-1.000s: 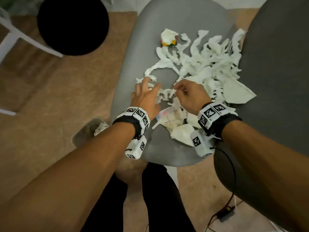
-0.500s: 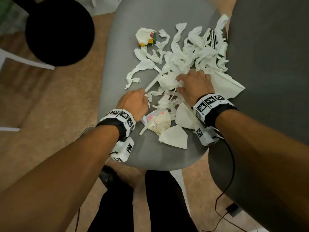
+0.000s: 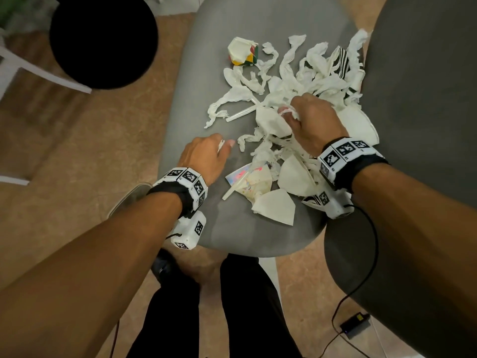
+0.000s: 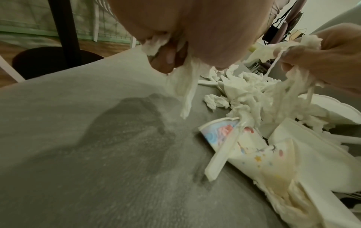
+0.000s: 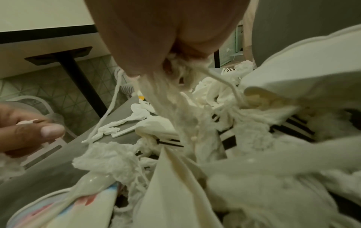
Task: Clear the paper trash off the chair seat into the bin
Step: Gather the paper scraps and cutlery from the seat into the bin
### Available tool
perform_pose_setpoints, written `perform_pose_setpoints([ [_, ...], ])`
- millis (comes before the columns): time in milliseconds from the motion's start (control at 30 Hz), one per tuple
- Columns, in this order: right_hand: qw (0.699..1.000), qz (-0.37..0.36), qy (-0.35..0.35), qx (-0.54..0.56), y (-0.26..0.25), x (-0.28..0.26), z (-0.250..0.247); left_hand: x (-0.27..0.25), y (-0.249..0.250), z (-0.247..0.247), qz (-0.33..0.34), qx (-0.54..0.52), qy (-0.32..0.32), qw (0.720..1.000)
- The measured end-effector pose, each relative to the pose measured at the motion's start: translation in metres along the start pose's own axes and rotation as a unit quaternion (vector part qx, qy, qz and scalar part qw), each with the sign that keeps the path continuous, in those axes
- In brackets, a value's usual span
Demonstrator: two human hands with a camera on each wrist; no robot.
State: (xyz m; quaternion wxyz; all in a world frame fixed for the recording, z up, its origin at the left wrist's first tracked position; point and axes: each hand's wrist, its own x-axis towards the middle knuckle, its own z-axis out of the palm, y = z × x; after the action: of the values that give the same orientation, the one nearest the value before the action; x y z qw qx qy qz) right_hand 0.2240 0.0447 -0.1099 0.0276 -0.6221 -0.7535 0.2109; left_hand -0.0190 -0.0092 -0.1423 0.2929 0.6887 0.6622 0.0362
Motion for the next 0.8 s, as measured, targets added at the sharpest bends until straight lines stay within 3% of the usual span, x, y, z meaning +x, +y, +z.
perform_pose_setpoints([
  [167,0.998,-0.026,0.042,-0.029,-0.033,-0.005,-0.010,-0.008,-0.009,-0.006,-0.018,-0.047,0.011,0.999],
  [367,0.991,-0.131,0.027,-0.006,-0.091,-0.005,0.001,-0.019,-0.029,-0.007,-0.040,-0.104,0.029,0.993],
  [533,0.984,-0.176,-0.023,-0.005,-0.139,-0.007,0.024,-0.037,-0.056,-0.014,-0.065,-0.107,0.025,0.992],
  [800,0.981,-0.173,-0.087,-0.021,-0.220,-0.021,0.077,-0.081,-0.119,-0.025,-0.162,-0.134,0.046,0.977],
])
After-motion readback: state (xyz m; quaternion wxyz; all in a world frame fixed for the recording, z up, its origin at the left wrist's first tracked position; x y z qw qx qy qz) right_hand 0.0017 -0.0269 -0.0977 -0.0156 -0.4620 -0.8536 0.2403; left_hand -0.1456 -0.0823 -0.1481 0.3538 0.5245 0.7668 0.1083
